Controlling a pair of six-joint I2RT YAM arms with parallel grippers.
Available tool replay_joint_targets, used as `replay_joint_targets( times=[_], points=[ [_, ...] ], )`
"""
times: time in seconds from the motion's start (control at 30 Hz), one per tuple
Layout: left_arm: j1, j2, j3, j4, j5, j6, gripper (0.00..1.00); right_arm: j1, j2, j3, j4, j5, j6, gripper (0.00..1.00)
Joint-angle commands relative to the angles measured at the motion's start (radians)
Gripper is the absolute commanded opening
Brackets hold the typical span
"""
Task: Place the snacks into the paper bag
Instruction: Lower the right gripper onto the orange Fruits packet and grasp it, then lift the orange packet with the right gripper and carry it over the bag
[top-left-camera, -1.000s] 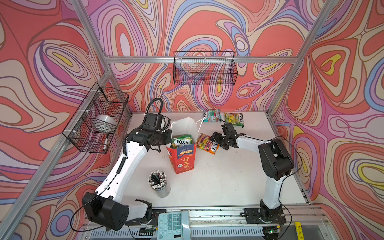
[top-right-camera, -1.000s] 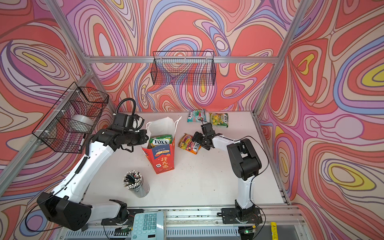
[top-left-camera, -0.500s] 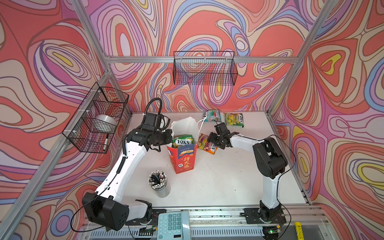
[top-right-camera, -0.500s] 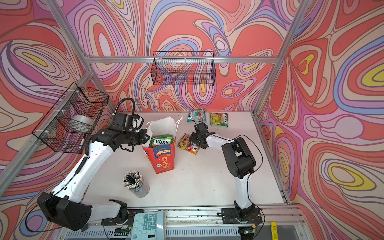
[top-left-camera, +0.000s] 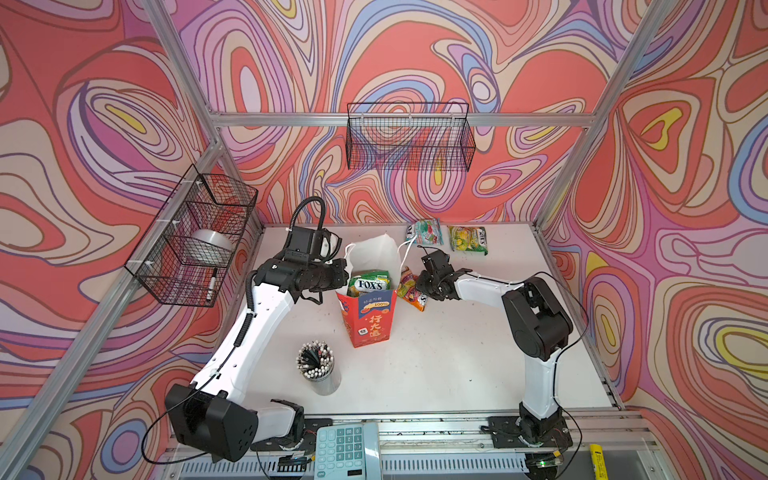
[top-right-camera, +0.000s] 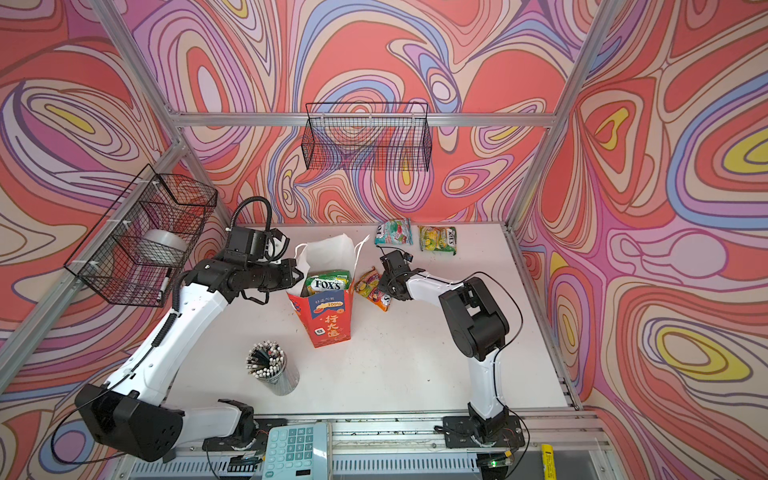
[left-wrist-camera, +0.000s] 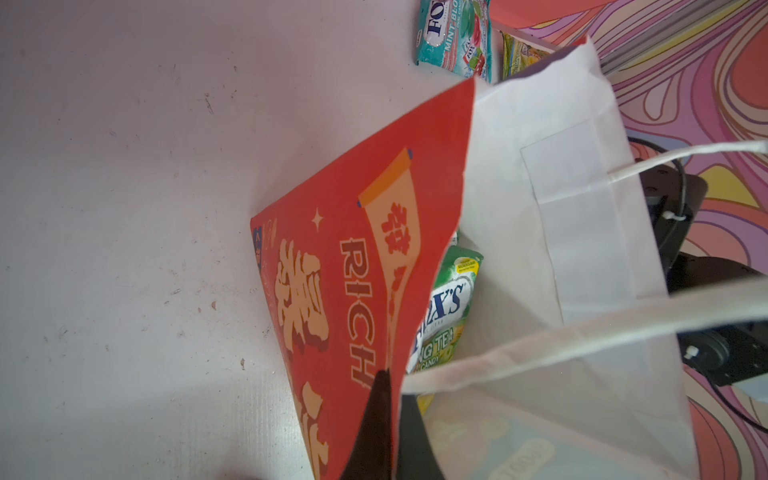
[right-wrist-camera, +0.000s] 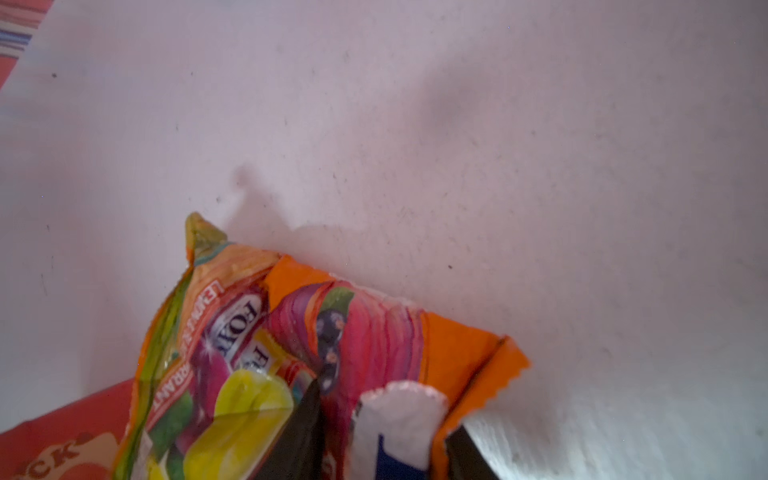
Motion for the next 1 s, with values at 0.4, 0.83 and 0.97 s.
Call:
replay_joint_targets(
  times=[0.4, 0.83, 0.97],
  points=[
    [0.000, -0.017, -0.026, 0.104, 0.188, -0.032, 0.00, -0.057, -0.434, -0.260, -0.101, 0.063, 0.034, 0.05],
    [-0.038, -0.021, -0.031, 0.111, 0.208, -0.048, 0.00, -0.069, -0.780, -0.152, -0.285, 0.115, -0.061, 0.00],
    [-0.040, -0.018, -0.032, 0.115, 0.215, -0.053, 0.00, -0.047, -0.834, -0.045, -0.322, 0.108, -0.098, 0.00]
  ],
)
